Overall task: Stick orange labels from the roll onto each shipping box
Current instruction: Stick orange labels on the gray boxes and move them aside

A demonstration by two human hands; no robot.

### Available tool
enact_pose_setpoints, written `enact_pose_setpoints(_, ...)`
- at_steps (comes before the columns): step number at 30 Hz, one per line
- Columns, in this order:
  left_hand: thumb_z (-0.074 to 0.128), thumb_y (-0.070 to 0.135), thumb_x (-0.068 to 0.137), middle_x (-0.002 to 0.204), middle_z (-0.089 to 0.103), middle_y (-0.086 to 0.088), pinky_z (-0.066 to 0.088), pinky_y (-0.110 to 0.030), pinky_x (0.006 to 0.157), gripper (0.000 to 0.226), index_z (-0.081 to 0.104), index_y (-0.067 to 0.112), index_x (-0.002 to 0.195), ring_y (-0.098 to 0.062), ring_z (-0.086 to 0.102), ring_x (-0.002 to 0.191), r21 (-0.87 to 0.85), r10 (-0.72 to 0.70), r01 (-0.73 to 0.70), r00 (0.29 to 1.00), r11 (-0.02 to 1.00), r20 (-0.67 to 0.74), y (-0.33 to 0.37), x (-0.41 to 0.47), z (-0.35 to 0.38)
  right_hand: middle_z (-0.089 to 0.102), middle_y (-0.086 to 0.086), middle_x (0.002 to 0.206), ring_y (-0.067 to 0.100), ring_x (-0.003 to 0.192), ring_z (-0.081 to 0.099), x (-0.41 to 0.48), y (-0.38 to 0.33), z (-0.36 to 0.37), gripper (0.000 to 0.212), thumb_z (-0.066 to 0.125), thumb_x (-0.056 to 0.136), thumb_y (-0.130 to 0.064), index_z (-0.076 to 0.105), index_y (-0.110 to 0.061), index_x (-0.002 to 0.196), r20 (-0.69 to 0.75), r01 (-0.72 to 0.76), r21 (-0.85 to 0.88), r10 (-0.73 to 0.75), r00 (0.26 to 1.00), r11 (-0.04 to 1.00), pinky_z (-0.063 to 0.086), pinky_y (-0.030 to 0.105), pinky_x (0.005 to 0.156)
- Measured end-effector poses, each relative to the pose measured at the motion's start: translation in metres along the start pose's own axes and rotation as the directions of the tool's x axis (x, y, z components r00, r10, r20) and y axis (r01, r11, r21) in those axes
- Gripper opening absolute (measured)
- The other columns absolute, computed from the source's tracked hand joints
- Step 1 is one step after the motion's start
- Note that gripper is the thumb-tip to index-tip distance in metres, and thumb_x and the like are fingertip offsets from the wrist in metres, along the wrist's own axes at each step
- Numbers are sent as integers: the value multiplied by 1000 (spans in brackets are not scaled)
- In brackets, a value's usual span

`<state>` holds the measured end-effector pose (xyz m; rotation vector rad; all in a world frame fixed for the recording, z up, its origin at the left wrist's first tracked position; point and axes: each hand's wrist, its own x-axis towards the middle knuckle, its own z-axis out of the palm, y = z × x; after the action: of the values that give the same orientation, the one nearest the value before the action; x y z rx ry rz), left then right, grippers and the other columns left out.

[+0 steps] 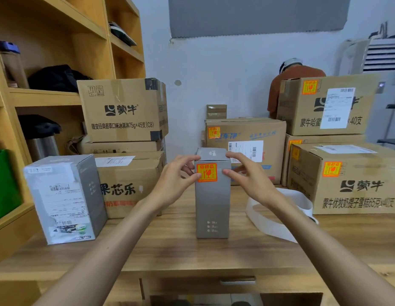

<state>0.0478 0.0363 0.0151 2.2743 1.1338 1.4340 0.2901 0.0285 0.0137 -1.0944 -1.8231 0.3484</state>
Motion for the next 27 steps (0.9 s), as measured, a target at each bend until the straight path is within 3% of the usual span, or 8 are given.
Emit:
enact_pose_setpoints(6,74,15,92,107,61,4,50,-14,78,44,63,23,134,-1,62,90,10,12,-11,1000,1000,-17,-3,-4,2,53,-12,137,-4,92,60,-1,1,7,40,65,95,-29,53,-28,133,-16,27,48,-27,1000,998,46,11,73)
enact_pose_setpoints(10,75,15,91,108,62,7,47,-10,79,46,63,23,135,-1,63,91,35,24,-23,1000,999,-15,-4,-4,-1,50,-15,139,-4,95,59,-1,3,9,40,65,95,-32,52,-26,132,-28,46,6,-45,999,999,43,7,72)
enact_pose_setpoints(15,75,20,92,108,62,10,43,-4,75,44,63,23,134,3,61,92,59,13,-10,999,998,-39,-2,-4,0,48,-19,137,3,96,60,-2,2,12,41,64,94,-37,50,-29,133,-46,64,-53,-66,997,997,46,19,78)
enact_pose_setpoints(21,76,28,91,109,64,11,42,-7,71,39,64,27,128,-1,59,93,95,5,1,998,995,-61,-3,0,2,50,-20,127,8,91,57,-3,-2,8,38,65,92,-43,50,-32,125,-58,101,-144,-110,992,984,52,33,80)
enact_pose_setpoints(27,76,27,91,109,65,10,42,-6,72,41,64,24,130,1,59,92,117,-3,10,998,993,-56,-3,2,0,50,-19,128,3,88,52,-4,-2,11,38,66,92,-40,52,-28,126,-78,144,-176,-159,984,974,48,29,79)
